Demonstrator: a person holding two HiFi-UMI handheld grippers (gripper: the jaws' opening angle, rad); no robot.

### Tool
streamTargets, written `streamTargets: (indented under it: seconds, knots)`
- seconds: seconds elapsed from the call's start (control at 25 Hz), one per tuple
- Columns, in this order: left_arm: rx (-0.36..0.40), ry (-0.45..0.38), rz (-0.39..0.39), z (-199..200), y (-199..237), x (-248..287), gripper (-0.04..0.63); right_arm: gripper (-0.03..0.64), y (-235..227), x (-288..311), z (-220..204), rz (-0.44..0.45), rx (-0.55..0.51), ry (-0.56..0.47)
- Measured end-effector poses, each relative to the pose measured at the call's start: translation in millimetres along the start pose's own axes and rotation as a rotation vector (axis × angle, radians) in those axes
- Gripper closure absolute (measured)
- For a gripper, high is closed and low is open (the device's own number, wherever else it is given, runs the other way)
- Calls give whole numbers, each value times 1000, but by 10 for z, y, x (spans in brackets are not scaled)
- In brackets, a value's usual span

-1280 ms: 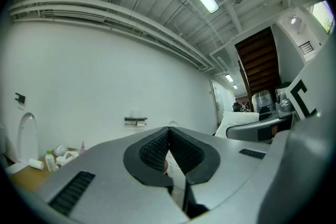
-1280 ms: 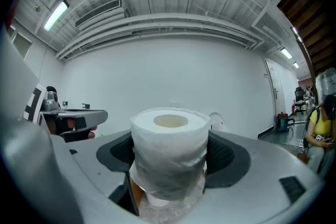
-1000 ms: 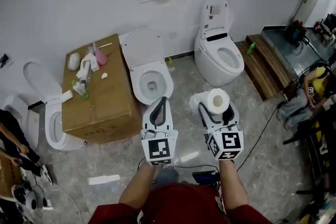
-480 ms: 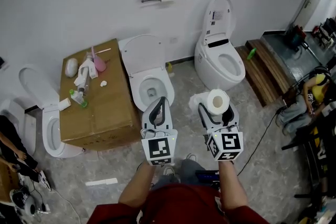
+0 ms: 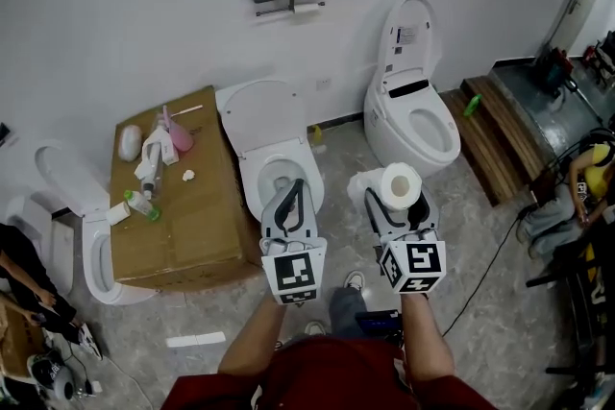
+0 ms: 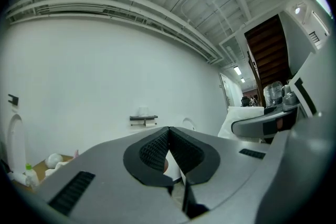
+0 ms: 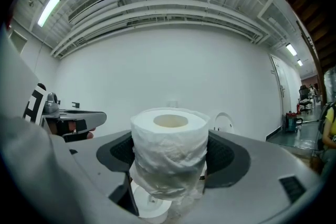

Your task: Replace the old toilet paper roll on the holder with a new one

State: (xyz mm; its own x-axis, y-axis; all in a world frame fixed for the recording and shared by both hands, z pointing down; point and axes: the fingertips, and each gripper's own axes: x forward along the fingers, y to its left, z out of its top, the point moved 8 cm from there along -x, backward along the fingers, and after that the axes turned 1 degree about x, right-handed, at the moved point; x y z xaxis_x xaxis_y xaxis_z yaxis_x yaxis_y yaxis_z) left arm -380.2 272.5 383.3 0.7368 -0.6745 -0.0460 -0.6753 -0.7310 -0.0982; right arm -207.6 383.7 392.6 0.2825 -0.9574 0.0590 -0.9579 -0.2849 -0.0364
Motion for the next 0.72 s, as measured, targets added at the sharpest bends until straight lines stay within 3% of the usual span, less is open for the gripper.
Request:
streamTargets:
  seconds: [0.72]
  knots:
    - [19, -18, 37, 186, -801, 2159, 580, 226, -1794, 1504, 233, 0, -1, 0]
